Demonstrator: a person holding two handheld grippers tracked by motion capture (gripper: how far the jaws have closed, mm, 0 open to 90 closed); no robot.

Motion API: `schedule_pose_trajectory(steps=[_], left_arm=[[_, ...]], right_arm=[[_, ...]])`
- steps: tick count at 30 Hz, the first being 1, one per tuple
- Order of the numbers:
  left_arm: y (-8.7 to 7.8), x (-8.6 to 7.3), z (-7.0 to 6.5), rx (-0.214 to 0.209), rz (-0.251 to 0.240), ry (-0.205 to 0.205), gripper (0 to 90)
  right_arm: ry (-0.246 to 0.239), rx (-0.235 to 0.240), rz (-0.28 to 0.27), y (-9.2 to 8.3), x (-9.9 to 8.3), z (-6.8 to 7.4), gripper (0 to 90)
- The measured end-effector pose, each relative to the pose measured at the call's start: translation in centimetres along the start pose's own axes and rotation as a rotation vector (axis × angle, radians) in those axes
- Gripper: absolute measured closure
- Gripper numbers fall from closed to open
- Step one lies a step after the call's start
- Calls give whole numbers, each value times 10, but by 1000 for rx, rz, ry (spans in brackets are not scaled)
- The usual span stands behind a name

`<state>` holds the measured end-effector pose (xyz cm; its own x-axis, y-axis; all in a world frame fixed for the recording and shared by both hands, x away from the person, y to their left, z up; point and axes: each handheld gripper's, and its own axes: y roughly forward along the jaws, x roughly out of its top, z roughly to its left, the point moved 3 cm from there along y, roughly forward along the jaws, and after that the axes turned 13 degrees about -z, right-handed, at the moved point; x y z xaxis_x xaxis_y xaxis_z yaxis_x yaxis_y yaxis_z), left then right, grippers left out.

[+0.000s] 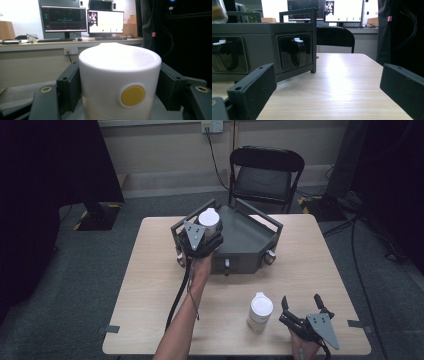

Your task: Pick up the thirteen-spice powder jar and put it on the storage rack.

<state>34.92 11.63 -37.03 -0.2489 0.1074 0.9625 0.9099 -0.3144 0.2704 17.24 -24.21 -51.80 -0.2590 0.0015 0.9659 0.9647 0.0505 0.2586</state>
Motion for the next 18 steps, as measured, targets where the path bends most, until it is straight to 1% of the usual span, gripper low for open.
schedule_pose_trajectory(steps=[1,6,7,8,11,12,14,17,18], left_arm=[[1,0,1,4,6,0,310],[3,-4,1,15,13,-7,310],[2,-6,1,18,8,-4,310],[2,-7,-1,18,13,4,310],[4,-8,-1,10,27,10,310],[4,-9,-2,9,28,10,310],[4,-10,0,2,28,6,310],[5,-11,-1,-4,30,13,310],[5,-11,0,-4,30,7,310]], right_arm=[[-14,6,-4,0,0,-2,0],[3,4,0,0,0,-1,0],[5,4,0,0,0,0,0],[10,2,2,0,0,0,0],[11,-2,1,0,0,0,0],[-1,-4,1,0,0,0,0],[-1,-1,0,0,0,0,0],[-1,-1,-1,0,0,0,0],[0,0,-1,0,0,0,0]])
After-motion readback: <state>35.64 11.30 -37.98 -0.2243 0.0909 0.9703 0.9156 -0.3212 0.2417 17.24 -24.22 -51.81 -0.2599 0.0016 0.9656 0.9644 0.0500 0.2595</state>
